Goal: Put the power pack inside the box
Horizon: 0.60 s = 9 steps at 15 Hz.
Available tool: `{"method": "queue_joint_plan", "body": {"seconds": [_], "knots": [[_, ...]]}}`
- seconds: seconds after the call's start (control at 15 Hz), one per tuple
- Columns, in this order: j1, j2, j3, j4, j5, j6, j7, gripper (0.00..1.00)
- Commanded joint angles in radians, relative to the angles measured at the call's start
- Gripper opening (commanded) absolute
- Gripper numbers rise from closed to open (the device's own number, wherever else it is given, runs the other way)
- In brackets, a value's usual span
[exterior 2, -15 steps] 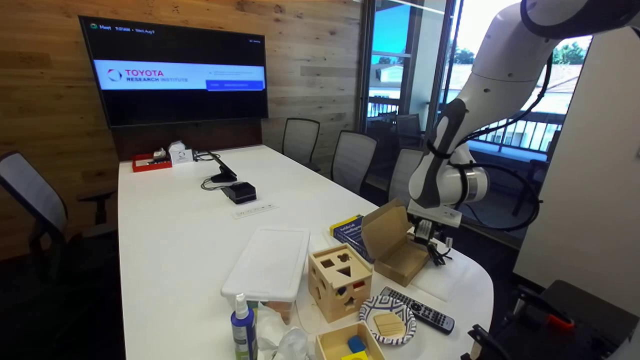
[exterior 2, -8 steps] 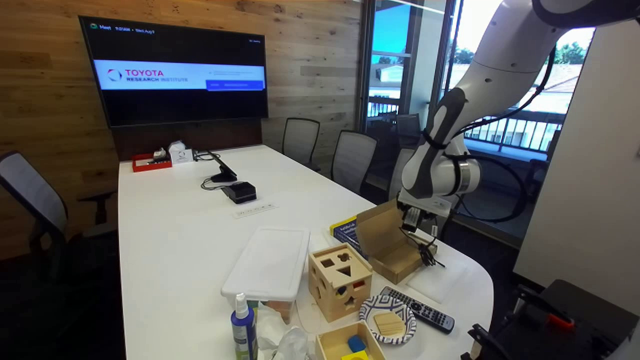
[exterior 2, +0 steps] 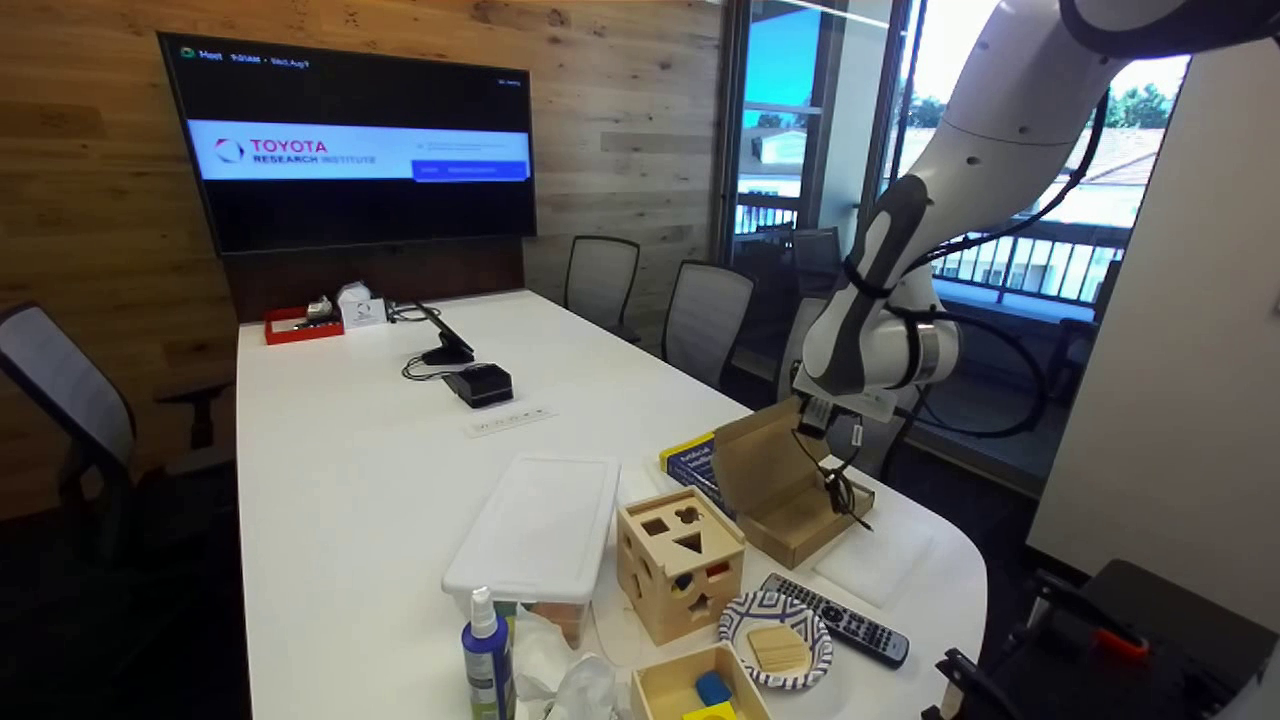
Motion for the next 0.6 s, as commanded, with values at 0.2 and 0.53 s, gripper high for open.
{"method": "queue_joint_plan", "body": {"seconds": [0.2,0.53], "knots": [[0.234,-0.02,-0.218,-0.025,0.061,0.065,-0.003,0.26],[0.259,0.023,-0.221,-0.015,0.076,0.043,0.021,0.26]]}}
